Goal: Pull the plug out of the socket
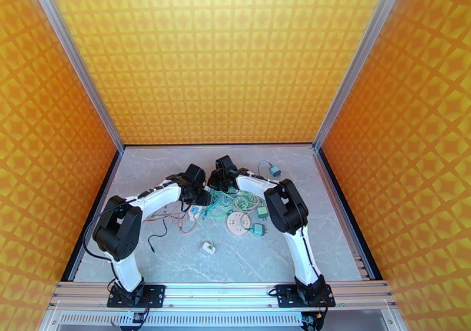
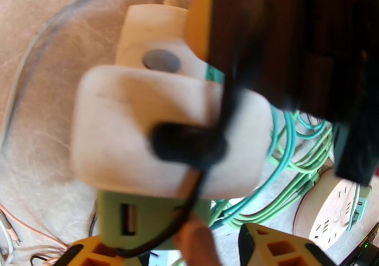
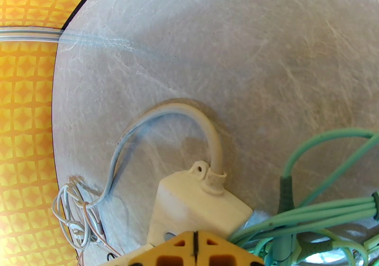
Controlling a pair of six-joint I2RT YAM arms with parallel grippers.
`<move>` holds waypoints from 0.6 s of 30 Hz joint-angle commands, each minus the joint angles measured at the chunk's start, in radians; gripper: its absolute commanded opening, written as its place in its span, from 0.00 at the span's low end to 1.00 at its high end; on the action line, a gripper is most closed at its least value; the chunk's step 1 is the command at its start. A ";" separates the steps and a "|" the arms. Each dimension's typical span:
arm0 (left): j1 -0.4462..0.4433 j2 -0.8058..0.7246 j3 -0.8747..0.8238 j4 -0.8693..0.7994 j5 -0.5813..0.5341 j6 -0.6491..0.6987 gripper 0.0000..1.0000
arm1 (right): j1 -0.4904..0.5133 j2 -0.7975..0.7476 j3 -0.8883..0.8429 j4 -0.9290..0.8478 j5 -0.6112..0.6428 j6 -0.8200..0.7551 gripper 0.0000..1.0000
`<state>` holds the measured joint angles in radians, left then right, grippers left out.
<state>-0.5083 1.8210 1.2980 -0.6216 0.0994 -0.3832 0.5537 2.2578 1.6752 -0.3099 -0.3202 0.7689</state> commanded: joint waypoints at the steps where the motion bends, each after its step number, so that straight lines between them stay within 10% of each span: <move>1: 0.010 0.013 0.054 0.001 -0.053 0.010 0.57 | -0.005 0.044 -0.040 -0.150 0.048 -0.011 0.00; 18: 0.011 0.084 0.116 0.035 -0.120 0.035 0.62 | -0.006 0.054 -0.035 -0.157 0.038 -0.017 0.00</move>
<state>-0.5037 1.9030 1.3781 -0.6647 0.0269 -0.3744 0.5491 2.2578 1.6752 -0.3099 -0.3199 0.7685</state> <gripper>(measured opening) 0.621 0.041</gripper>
